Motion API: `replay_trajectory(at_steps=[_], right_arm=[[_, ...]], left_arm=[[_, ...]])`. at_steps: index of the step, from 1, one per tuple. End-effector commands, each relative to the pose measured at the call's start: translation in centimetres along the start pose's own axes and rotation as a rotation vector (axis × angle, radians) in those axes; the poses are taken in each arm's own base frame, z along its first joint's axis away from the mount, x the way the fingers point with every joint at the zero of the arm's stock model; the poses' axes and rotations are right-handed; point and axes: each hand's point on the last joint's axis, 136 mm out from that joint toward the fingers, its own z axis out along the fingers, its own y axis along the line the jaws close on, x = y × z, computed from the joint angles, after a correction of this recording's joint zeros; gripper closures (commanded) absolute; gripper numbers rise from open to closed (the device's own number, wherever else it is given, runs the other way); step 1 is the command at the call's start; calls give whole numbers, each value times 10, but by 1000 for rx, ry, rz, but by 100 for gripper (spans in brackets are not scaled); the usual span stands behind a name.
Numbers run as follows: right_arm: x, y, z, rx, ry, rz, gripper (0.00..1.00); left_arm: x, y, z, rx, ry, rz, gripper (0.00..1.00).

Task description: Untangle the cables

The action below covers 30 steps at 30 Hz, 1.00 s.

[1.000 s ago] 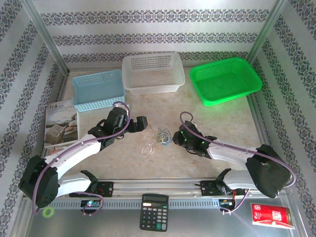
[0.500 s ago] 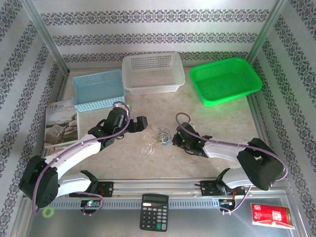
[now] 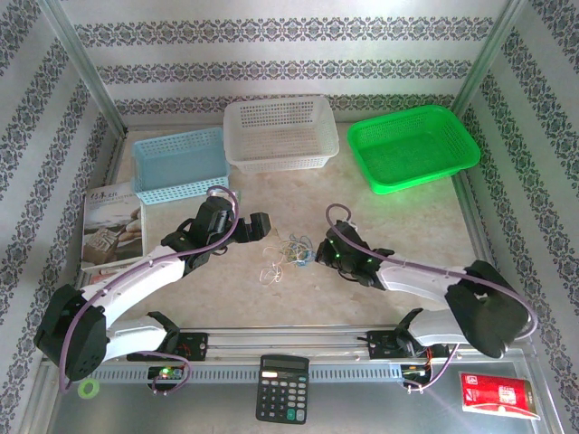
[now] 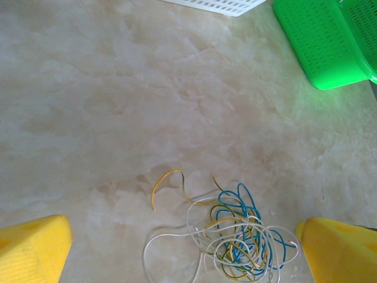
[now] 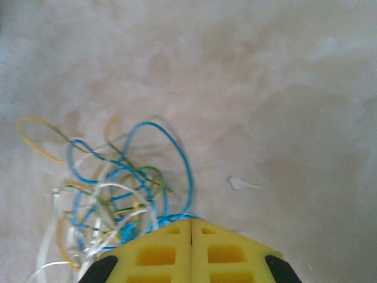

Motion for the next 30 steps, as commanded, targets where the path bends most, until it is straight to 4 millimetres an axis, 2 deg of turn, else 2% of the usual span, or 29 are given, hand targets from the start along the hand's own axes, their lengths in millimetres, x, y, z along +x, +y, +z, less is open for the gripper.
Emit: replay_trajectory(at_steps=[1, 5, 6, 8, 9, 18, 30], right_arm=[[-15, 17, -18, -45, -47, -52, 100], [-23, 19, -32, -31, -69, -77, 100], [-22, 17, -33, -20, -68, -72, 91], [-19, 13, -32, -10, -55, -62, 63], [-16, 10, -30, -4, -47, -55, 58], [3, -3, -13, 30, 18, -16, 56], [9, -10, 5, 67, 48, -13, 65]], left_arm=[[-5, -5, -6, 7, -16, 4, 0], [-6, -5, -7, 5, -18, 9, 0], [-6, -6, -7, 6, -19, 7, 0], [-7, -6, -7, 7, -21, 7, 0], [-6, -6, -7, 8, -20, 8, 0], [-6, -6, -8, 9, -20, 3, 0], [-5, -7, -8, 20, -21, -4, 0]])
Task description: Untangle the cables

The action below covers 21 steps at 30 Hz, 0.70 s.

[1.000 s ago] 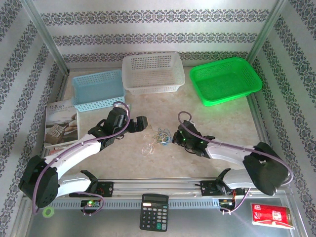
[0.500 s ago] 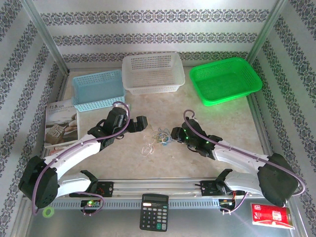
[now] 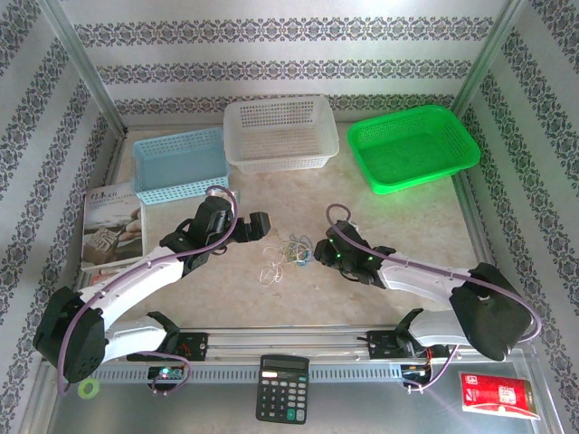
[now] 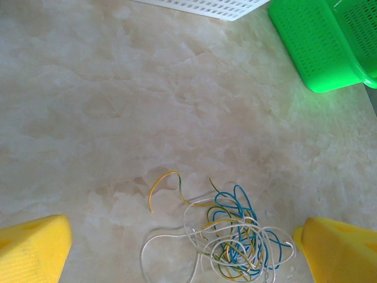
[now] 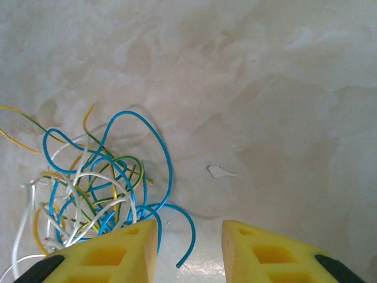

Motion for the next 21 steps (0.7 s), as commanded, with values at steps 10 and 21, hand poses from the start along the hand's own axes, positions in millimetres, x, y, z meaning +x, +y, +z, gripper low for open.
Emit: replay_trajectory(at_steps=[10, 21], right_arm=[[4, 0, 14, 6, 26, 4, 67], [5, -5, 20, 20, 36, 6, 74]], left_arm=[[-1, -4, -3, 12, -6, -7, 0], [-1, -5, -2, 13, -3, -5, 0]])
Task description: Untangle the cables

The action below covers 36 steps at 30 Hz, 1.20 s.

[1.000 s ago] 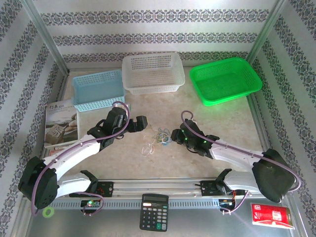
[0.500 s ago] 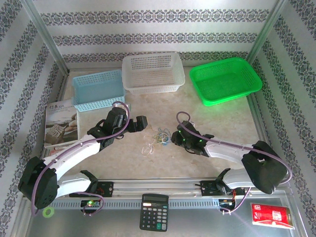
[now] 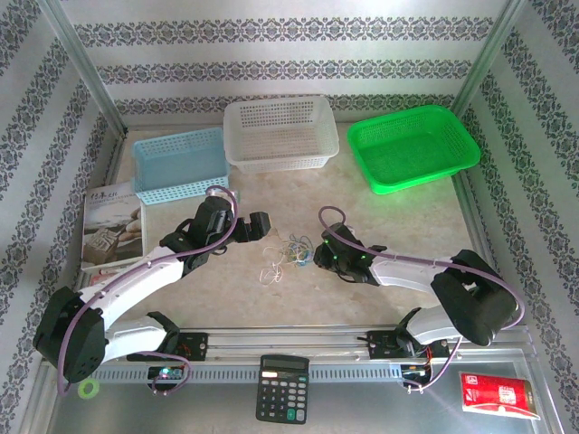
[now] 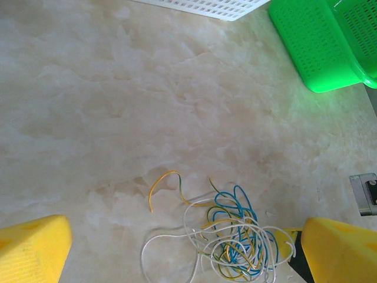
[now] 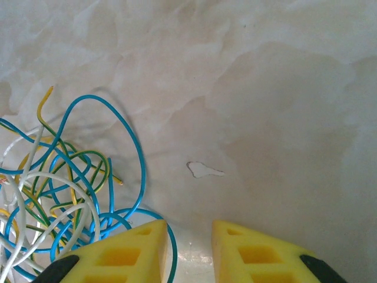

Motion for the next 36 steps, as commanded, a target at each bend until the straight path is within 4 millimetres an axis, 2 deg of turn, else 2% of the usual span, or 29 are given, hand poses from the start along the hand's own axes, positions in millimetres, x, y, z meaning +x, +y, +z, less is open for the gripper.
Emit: replay_trajectory(at_steps=[1, 5, 9, 12, 15, 18, 23, 28, 31, 36], right_arm=[[-8, 4, 1, -15, -18, 5, 75], [-10, 3, 3, -10, -12, -8, 81], [-11, 3, 5, -17, 3, -24, 99], [-15, 11, -1, -51, -2, -53, 100], [-25, 24, -17, -97, -30, -101, 100], [-41, 43, -43, -147, -79, -130, 100], [-63, 81, -83, -253, -138, -168, 100], [-78, 124, -114, -396, -168, -202, 100], [-82, 141, -123, -444, -162, -223, 100], [-86, 159, -133, -500, -173, -244, 100]], left_arm=[[0, -4, -1, 11, 0, -5, 0], [0, -4, 0, 10, 4, -4, 0], [0, -4, 1, 7, 3, -1, 0], [0, -4, 0, 6, 5, 7, 0], [-2, -5, -3, 9, 0, 18, 0], [-4, -11, -5, 35, -8, 42, 0], [-10, -35, -12, 162, -35, 116, 0], [-13, -59, -16, 281, -37, 212, 0], [-14, -72, -19, 345, -42, 266, 2], [-16, -89, -20, 424, -38, 332, 14]])
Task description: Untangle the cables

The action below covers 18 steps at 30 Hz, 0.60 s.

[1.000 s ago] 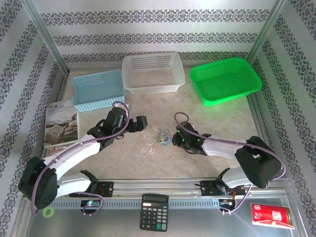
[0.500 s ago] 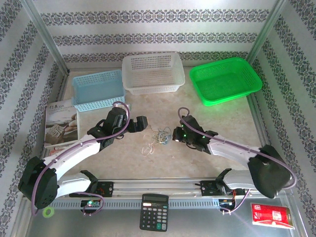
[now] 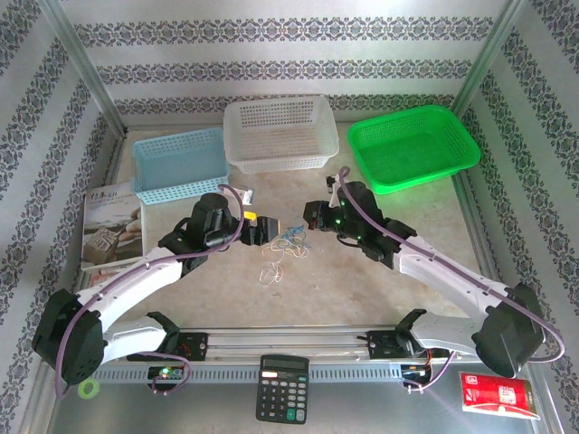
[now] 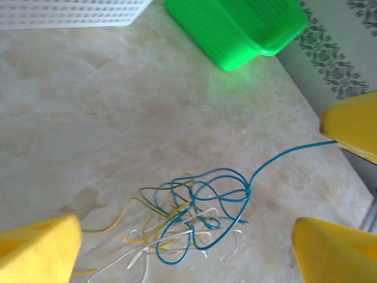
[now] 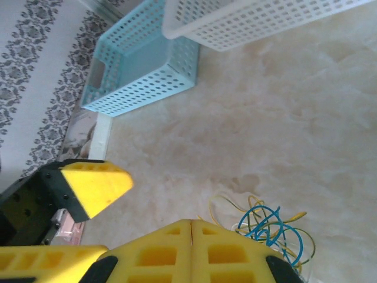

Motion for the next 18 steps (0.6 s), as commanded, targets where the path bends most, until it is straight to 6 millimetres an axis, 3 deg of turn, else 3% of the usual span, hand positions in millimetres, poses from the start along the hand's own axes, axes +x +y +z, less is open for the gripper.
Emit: replay_trajectory(at_steps=[1, 11, 18], right_arm=[[-8, 21, -4, -70, -7, -37, 100], [-26, 55, -19, -182, -34, -107, 100], [-31, 63, -16, -212, -13, -115, 100]], left_arm=[[-23, -31, 1, 128, -49, 122, 16], [-45, -58, 7, 239, -71, 270, 34], [-47, -65, 13, 284, -59, 279, 37]])
